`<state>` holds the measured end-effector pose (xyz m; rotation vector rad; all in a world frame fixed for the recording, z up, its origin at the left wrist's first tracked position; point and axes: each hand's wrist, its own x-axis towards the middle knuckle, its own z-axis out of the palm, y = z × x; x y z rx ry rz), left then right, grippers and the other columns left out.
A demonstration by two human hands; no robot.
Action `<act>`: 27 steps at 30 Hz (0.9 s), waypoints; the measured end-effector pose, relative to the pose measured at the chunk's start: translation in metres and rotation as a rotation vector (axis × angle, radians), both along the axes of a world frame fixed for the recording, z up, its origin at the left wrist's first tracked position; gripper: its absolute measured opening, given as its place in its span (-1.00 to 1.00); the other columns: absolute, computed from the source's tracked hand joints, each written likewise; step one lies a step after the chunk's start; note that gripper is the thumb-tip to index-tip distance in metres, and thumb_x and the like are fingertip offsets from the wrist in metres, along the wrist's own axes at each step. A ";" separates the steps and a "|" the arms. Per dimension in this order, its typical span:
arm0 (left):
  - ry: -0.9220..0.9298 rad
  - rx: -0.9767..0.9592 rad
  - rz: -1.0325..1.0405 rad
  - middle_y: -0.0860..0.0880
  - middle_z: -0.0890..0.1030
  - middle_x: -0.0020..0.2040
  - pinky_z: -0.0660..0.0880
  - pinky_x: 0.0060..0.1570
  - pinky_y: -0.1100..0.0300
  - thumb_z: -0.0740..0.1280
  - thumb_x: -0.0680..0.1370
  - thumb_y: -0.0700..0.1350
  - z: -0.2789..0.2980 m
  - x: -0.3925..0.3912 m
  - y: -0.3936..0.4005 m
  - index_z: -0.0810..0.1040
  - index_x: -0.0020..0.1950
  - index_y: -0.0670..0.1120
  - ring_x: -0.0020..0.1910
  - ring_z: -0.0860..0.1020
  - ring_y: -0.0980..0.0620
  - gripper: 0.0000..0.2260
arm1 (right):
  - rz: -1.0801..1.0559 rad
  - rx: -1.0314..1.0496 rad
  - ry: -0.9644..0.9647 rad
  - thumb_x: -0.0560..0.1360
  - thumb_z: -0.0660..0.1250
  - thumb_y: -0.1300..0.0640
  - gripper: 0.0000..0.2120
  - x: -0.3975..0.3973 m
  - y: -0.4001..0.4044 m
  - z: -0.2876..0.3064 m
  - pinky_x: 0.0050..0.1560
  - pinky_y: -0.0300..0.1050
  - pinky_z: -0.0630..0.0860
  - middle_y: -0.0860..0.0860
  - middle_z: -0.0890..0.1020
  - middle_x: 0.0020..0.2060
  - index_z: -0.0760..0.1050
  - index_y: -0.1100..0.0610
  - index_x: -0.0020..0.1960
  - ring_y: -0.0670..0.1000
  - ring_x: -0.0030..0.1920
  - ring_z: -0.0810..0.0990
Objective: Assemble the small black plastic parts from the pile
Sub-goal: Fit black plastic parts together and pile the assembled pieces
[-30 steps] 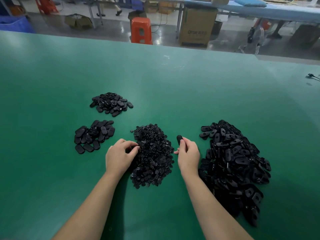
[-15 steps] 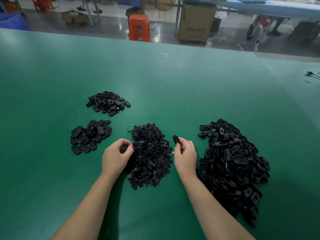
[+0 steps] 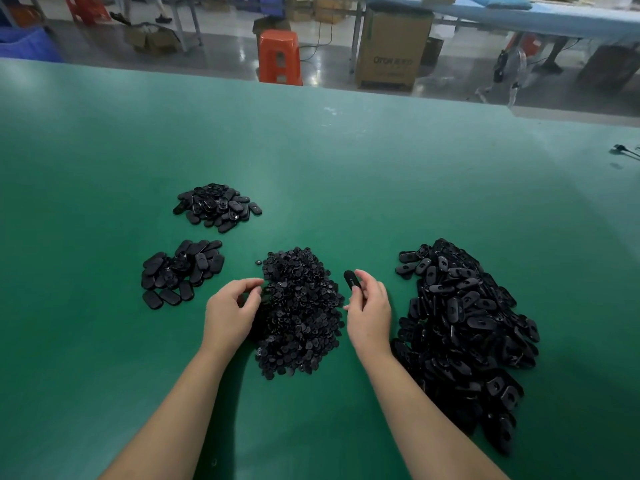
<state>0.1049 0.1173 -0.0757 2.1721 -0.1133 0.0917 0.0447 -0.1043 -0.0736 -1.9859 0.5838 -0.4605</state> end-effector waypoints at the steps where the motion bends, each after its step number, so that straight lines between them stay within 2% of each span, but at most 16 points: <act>1: -0.004 -0.001 0.003 0.26 0.63 -0.10 0.40 -0.22 0.39 0.38 0.61 -0.15 0.001 0.001 0.000 0.68 0.10 0.08 -0.22 0.55 0.27 -0.83 | 0.000 0.000 0.000 0.67 0.19 0.21 -0.70 0.000 0.000 0.000 0.13 0.06 0.60 -0.04 0.53 0.12 0.49 0.14 0.37 0.06 0.05 0.64; 3: 0.011 -0.015 0.019 0.24 0.62 -0.13 0.40 -0.23 0.38 0.37 0.62 -0.13 0.003 0.003 0.001 0.67 0.06 0.12 -0.24 0.53 0.26 -0.85 | -0.003 -0.002 -0.001 0.67 0.19 0.21 -0.73 0.000 0.000 0.001 0.11 0.07 0.60 -0.05 0.53 0.10 0.51 0.15 0.33 0.06 0.03 0.64; 5: 0.049 -0.064 0.044 0.20 0.60 -0.27 0.32 -0.38 0.39 0.37 0.62 -0.11 0.005 0.004 -0.001 0.66 -0.01 0.15 -0.41 0.44 0.23 -0.85 | -0.006 -0.003 -0.004 0.67 0.19 0.21 -0.76 0.001 0.000 0.001 0.10 0.08 0.60 -0.05 0.53 0.06 0.52 0.15 0.29 0.06 0.01 0.63; 7: 0.063 -0.147 0.040 0.16 0.60 -0.35 0.30 -0.47 0.38 0.38 0.62 -0.11 0.010 0.003 -0.006 0.66 -0.05 0.17 -0.47 0.41 0.19 -0.83 | -0.009 0.001 -0.007 0.67 0.20 0.21 -0.78 0.001 0.001 0.001 0.09 0.08 0.60 -0.06 0.52 0.05 0.53 0.15 0.26 0.06 0.00 0.63; 11: 0.053 -0.312 -0.011 0.17 0.69 -0.20 0.43 -0.28 0.45 0.38 0.61 -0.14 0.027 -0.004 -0.028 0.68 -0.06 0.17 -0.30 0.56 0.26 -0.80 | -0.010 0.012 -0.016 0.67 0.21 0.20 -0.81 0.001 0.001 0.002 0.08 0.09 0.60 -0.06 0.52 0.03 0.54 0.15 0.22 0.06 -0.02 0.63; 14: 0.091 -0.397 -0.068 0.18 0.65 -0.30 0.43 -0.30 0.43 0.43 0.57 -0.14 0.038 -0.006 -0.046 0.70 -0.10 0.13 -0.35 0.52 0.26 -0.84 | -0.015 0.009 -0.029 0.67 0.22 0.17 -0.83 0.000 0.001 0.001 0.06 0.09 0.59 -0.05 0.53 -0.01 0.56 0.16 0.16 0.03 -0.04 0.60; 17: 0.106 -0.350 -0.151 0.20 0.63 -0.33 0.42 -0.28 0.43 0.45 0.56 -0.16 0.044 -0.005 -0.063 0.70 -0.11 0.09 -0.37 0.51 0.28 -0.86 | -0.015 0.018 -0.035 0.68 0.20 0.15 -0.86 -0.001 0.001 0.001 0.02 0.10 0.58 -0.04 0.59 -0.07 0.53 0.10 0.12 -0.03 -0.12 0.61; 19: 0.096 -0.301 -0.195 0.20 0.66 -0.27 0.44 -0.23 0.43 0.44 0.56 -0.20 0.046 -0.004 -0.072 0.69 -0.07 0.09 -0.32 0.54 0.29 -0.83 | -0.006 0.050 -0.036 0.68 0.18 0.13 -0.88 -0.002 0.001 0.000 -0.03 0.08 0.60 -0.05 0.65 -0.15 0.49 0.03 0.11 -0.04 -0.19 0.64; 22: 0.082 -0.233 -0.221 0.21 0.68 -0.21 0.46 -0.13 0.45 0.44 0.56 -0.21 0.048 -0.002 -0.083 0.68 -0.02 0.10 -0.22 0.60 0.28 -0.82 | -0.010 0.100 -0.049 0.68 0.18 0.15 -0.86 -0.002 0.002 0.000 -0.06 0.10 0.62 -0.08 0.64 -0.18 0.51 0.04 0.14 -0.09 -0.25 0.62; 24: 0.078 -0.165 -0.229 0.21 0.68 -0.21 0.42 -0.14 0.49 0.44 0.56 -0.19 0.050 0.000 -0.089 0.68 -0.08 0.10 -0.20 0.60 0.32 -0.83 | -0.016 0.108 -0.040 0.68 0.15 0.17 -0.81 -0.001 0.002 0.000 -0.04 0.14 0.61 -0.05 0.62 -0.15 0.50 0.05 0.20 -0.05 -0.22 0.62; 27: 0.094 -0.111 -0.265 0.22 0.64 -0.30 0.39 -0.22 0.48 0.44 0.56 -0.17 0.054 0.003 -0.099 0.68 -0.14 0.10 -0.30 0.55 0.30 -0.83 | -0.026 0.163 -0.005 0.66 0.13 0.22 -0.74 0.001 0.002 0.002 0.08 0.20 0.57 0.00 0.63 -0.04 0.46 0.06 0.29 0.06 -0.05 0.63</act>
